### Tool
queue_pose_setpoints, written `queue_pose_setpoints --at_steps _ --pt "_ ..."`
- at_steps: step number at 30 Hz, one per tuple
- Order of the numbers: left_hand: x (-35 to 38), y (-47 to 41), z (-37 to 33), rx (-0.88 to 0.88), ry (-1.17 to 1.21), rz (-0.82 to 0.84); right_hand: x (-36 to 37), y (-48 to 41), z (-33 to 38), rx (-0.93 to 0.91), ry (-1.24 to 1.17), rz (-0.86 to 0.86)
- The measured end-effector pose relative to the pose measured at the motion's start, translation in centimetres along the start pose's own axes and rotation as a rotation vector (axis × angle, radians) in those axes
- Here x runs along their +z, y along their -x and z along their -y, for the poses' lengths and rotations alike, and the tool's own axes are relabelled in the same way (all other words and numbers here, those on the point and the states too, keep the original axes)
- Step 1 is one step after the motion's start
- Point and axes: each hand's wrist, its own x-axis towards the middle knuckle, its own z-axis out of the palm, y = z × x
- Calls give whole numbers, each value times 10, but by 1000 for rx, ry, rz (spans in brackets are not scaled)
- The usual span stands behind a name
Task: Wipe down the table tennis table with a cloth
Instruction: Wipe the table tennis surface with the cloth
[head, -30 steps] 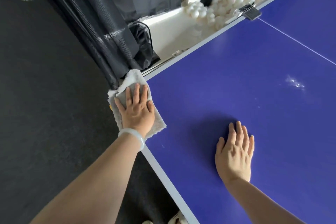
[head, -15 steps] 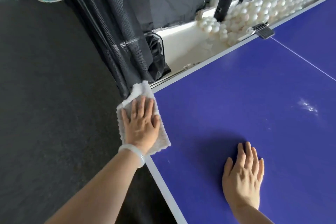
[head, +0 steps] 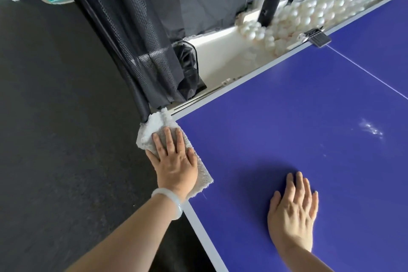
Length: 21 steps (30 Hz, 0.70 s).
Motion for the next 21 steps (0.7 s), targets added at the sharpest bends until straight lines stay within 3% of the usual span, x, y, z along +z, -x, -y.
queue_pose_setpoints --at_steps 8,12,14,18,21 --pt "-13 -35 27 232 -129 -15 1 0 -5 0 -17 57" --pt "-11 -20 9 140 -137 -21 3 0 -6 -20 -33 67" --pt "-4 15 -23 181 -92 -25 1 1 -4 -22 -58 60" --pt "12 82 -76 475 55 44 -3 0 -8 -15 -123 67" --pt "-4 68 -69 484 376 66 -7 -1 -13 -24 -214 89"
